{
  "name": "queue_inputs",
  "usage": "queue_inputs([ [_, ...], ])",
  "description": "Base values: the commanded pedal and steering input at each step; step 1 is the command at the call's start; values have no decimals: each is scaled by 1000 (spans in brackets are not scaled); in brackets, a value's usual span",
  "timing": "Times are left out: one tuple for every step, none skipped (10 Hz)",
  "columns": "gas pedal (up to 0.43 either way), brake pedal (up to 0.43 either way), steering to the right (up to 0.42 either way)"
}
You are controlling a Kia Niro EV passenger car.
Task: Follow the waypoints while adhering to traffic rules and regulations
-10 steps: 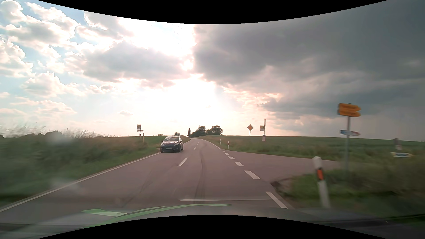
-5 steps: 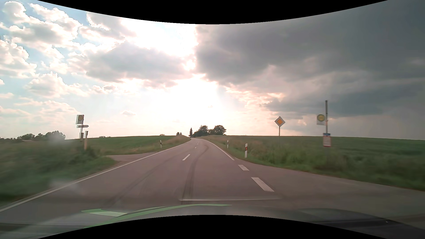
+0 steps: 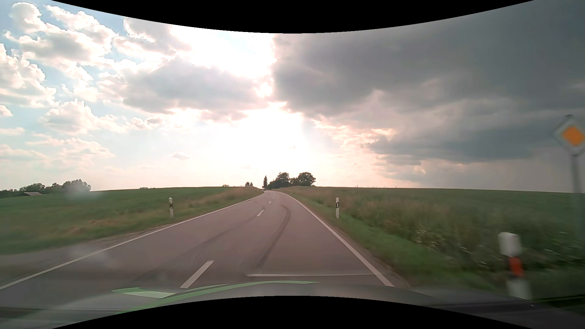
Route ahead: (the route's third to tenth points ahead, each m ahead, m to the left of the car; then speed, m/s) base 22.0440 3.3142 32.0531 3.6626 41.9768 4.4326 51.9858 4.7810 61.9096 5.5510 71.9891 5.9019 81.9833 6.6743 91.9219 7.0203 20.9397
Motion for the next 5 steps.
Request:
queue_inputs([
  [169, 0, -6],
  [169, 0, -6],
  [169, 0, -6],
  [169, 0, -6],
  [169, 0, -7],
])
